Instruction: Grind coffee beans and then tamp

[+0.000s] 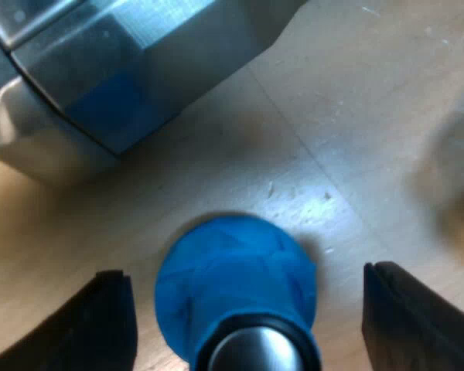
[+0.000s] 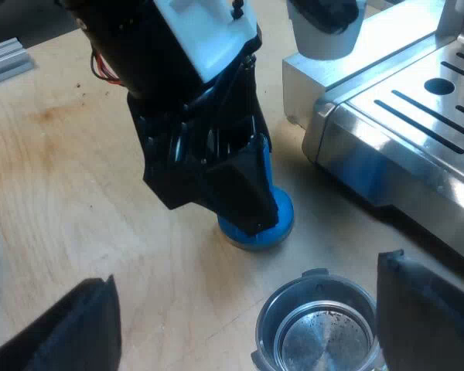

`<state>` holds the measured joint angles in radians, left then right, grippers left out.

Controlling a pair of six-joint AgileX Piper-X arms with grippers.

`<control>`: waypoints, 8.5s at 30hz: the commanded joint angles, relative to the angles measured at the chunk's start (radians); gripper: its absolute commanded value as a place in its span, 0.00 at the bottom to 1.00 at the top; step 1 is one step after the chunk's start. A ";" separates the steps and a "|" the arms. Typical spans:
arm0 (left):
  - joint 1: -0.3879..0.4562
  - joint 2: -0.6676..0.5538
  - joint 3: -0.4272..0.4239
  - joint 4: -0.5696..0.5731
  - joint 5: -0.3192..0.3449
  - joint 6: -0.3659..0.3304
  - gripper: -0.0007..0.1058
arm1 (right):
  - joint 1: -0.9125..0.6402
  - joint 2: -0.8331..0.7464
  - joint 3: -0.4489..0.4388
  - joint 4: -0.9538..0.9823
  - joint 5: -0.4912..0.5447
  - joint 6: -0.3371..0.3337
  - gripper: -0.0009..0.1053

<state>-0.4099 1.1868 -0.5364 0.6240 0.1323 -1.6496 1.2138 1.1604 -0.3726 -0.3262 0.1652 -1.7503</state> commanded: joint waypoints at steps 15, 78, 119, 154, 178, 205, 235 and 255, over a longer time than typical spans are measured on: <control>-0.003 0.000 -0.006 0.029 -0.025 -0.009 0.38 | 0.002 -0.001 -0.001 -0.015 -0.005 -0.004 0.65; -0.121 -0.709 -0.087 0.441 0.029 -0.013 0.01 | 0.002 -0.239 -0.001 0.304 0.110 -0.004 0.65; -0.258 -0.303 -0.188 0.262 0.127 0.001 0.01 | -0.001 -0.254 0.202 0.038 0.054 -0.024 0.65; -0.277 -0.074 -0.214 0.198 0.134 0.018 0.01 | -0.001 -0.254 0.202 0.038 0.054 -0.018 0.65; -0.277 -0.005 -0.191 0.161 0.134 0.018 0.01 | -0.001 -0.254 0.202 0.038 0.054 -0.018 0.65; -0.277 0.045 -0.189 0.134 0.134 0.018 0.01 | -0.001 -0.254 0.202 0.038 0.054 -0.018 0.65; -0.277 0.075 -0.188 0.113 0.134 0.018 0.01 | -0.001 -0.254 0.202 0.038 0.054 -0.018 0.65; -0.277 0.183 -0.188 0.096 0.134 0.018 0.01 | -0.001 -0.254 0.202 0.038 0.054 -0.018 0.65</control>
<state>-0.6836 1.3418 -0.7356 0.7061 0.2726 -1.6390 1.2138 0.9142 -0.1676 -0.2787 0.2302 -1.7641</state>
